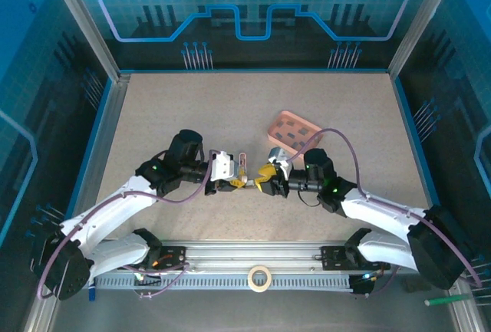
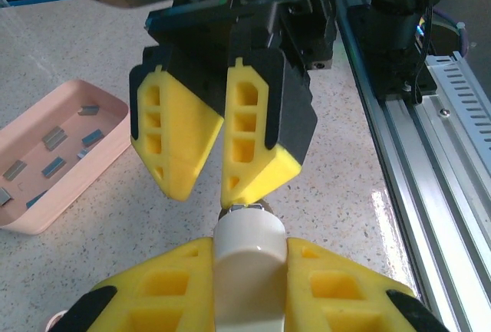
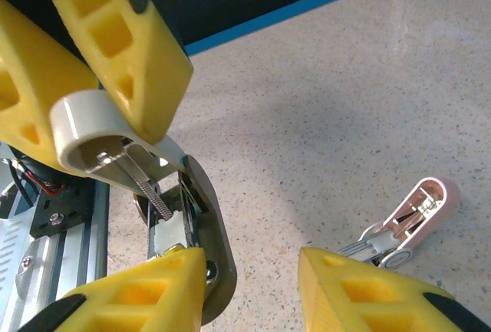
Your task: Load the staples into the stapler
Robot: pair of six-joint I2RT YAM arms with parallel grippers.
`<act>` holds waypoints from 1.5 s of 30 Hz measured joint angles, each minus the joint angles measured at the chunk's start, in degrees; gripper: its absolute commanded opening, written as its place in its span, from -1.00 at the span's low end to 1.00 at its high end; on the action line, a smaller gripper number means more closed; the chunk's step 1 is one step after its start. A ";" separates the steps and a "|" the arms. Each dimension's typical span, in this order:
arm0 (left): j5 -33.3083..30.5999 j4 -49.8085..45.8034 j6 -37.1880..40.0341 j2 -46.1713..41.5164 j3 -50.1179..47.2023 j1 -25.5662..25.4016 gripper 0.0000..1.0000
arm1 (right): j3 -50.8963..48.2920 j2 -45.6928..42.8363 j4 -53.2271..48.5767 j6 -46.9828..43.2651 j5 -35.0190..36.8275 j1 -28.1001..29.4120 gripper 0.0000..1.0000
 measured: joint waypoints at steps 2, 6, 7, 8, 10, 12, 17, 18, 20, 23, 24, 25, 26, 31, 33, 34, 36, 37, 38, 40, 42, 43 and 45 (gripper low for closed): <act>0.02 0.02 -0.04 -0.26 -0.02 0.00 -0.66 | -0.04 1.20 0.57 0.39 0.04 0.00 -0.27; 0.04 0.07 -0.31 -0.90 -0.04 0.00 -0.67 | -0.26 4.59 2.54 0.59 0.50 0.44 -0.27; 0.09 0.09 -0.52 -1.07 -0.04 0.00 -0.67 | -0.28 5.68 2.97 0.57 0.81 0.70 -0.28; 0.33 0.26 -0.90 -1.36 -0.04 0.00 -0.67 | -0.31 6.93 3.43 0.55 1.16 1.11 -0.28; 0.70 1.05 -1.38 -1.84 -0.04 0.00 -0.67 | -0.31 9.51 4.96 0.59 1.33 2.27 -0.28; 0.70 2.21 -1.68 -2.27 -0.07 0.00 -0.67 | -0.33 12.22 7.23 0.59 1.29 3.80 -0.29; 0.66 4.26 -2.86 -3.04 -0.68 0.00 -0.67 | -0.39 16.00 12.81 1.11 1.29 5.05 -0.25; 0.61 4.61 -2.86 -3.15 -0.81 0.02 -0.67 | -0.66 15.96 13.92 1.27 1.46 5.05 -0.24; 0.37 4.98 -3.02 -3.39 -0.90 0.07 -0.67 | -1.70 15.32 15.30 1.42 2.03 5.05 -0.22; -0.02 5.27 -3.04 -3.61 -1.44 0.07 -0.67 | -3.45 11.96 14.49 0.81 3.10 5.03 -0.14; -0.15 5.25 -3.04 -3.61 -1.55 0.07 -0.67 | -3.74 10.10 13.25 0.15 3.54 5.01 -0.10; -0.28 5.27 -3.04 -3.61 -1.66 0.07 -0.67 | -3.78 8.41 12.04 -0.55 4.02 5.01 -0.08; -0.37 5.27 -3.04 -3.61 -1.75 0.13 -0.66 | -3.78 6.03 10.49 -1.57 4.55 5.01 -0.04; -0.39 6.08 -3.10 -3.61 -2.01 0.11 -0.66 | -3.28 -2.47 3.82 -7.10 6.80 5.05 0.01; -0.37 6.49 -3.26 -3.61 -2.08 0.11 -0.66 | -2.23 -3.72 1.40 -9.70 7.08 5.07 0.01; -0.37 6.56 -3.30 -3.61 -2.10 0.11 -0.66 | -1.60 -3.74 0.66 -10.75 7.08 5.16 0.01; -0.33 6.75 -3.50 -3.61 -2.19 0.11 -0.66 | -0.09 -3.61 -0.63 -12.85 6.86 5.51 0.01; -0.31 6.88 -3.54 -3.61 -2.25 0.11 -0.66 | 0.70 -3.41 -0.90 -13.84 6.60 5.70 0.01; -0.26 6.97 -3.54 -3.61 -2.29 0.11 -0.66 | 1.55 -2.95 -1.05 -14.71 6.14 5.88 0.01; -0.13 7.19 -3.74 -3.61 -2.29 0.11 -0.66 | 3.13 -1.64 -0.81 -15.93 5.11 6.19 0.01; 0.11 7.43 -4.13 -3.61 -2.29 0.11 -0.66 | 4.17 0.07 0.35 -16.72 3.80 6.45 0.01; 0.26 7.54 -4.20 -3.61 -2.29 0.11 -0.66 | 4.52 1.09 1.03 -16.83 2.93 6.56 0.00; 0.37 7.63 -4.42 -3.61 -2.29 0.11 -0.66 | 4.98 3.13 2.34 -16.94 1.40 6.67 0.00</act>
